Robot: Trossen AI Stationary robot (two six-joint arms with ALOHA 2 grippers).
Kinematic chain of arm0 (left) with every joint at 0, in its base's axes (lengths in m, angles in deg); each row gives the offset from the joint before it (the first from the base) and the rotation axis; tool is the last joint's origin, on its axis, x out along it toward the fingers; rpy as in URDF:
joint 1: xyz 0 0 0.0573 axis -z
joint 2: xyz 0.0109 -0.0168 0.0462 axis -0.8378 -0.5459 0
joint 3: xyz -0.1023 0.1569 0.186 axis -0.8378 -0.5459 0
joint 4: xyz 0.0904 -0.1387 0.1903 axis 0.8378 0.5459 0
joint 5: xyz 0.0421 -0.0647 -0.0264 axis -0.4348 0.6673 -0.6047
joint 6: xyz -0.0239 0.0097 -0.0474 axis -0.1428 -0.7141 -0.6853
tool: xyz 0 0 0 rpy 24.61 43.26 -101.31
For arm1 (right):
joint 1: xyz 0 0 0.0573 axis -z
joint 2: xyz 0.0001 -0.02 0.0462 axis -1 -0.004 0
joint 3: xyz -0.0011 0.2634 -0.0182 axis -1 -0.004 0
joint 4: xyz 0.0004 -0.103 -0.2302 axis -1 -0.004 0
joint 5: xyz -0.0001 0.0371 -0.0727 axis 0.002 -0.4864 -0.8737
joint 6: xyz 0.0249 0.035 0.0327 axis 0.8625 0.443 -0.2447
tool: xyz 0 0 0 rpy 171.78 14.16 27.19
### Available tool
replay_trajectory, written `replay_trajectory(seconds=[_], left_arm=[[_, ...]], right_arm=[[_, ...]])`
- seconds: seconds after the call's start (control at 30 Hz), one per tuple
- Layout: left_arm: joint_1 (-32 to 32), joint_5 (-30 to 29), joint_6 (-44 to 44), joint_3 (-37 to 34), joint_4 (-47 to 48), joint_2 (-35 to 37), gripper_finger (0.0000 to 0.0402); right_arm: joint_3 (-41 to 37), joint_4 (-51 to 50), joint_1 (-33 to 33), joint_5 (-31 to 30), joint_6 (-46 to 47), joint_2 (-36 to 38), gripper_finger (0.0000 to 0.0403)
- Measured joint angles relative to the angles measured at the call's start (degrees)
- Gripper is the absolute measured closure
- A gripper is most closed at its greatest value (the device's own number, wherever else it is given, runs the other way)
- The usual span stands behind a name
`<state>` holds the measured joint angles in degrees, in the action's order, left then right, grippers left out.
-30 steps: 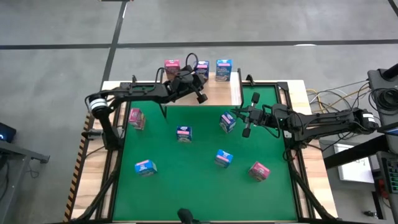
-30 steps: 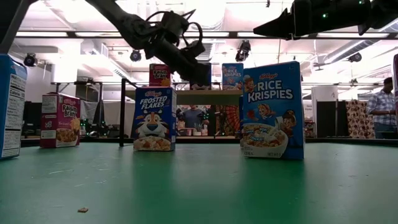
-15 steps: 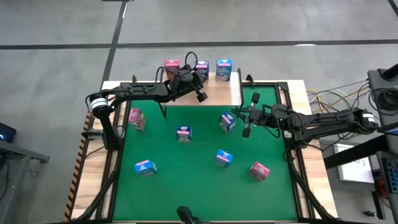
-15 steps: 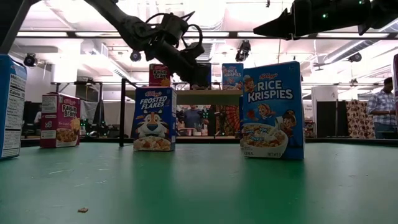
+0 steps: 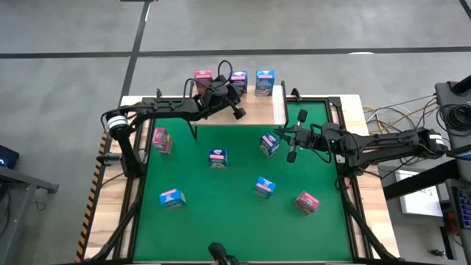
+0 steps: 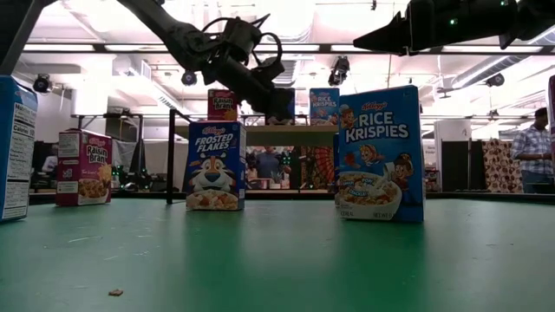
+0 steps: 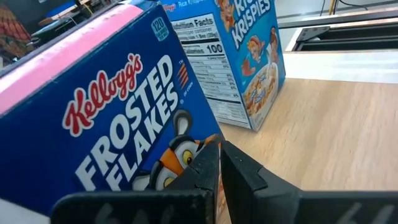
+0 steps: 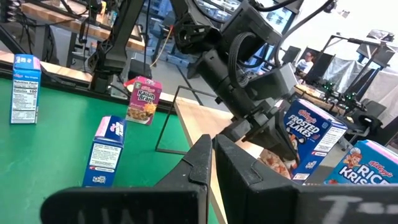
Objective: Stack cereal on shelf
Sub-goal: Adjust the cereal boxes on the shelf
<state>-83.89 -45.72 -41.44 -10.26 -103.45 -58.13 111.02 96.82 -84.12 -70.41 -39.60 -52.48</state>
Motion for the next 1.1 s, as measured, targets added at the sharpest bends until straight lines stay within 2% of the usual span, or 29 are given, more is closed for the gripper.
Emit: replay_trajectory(seconds=[1.1], left_arm=[[-0.23, -0.92, -3.87, -0.02, 0.00, 0.00, 0.0401]], right_arm=[[0.00, 0.00, 0.00, 0.00, -0.07, 0.00, 0.0390]])
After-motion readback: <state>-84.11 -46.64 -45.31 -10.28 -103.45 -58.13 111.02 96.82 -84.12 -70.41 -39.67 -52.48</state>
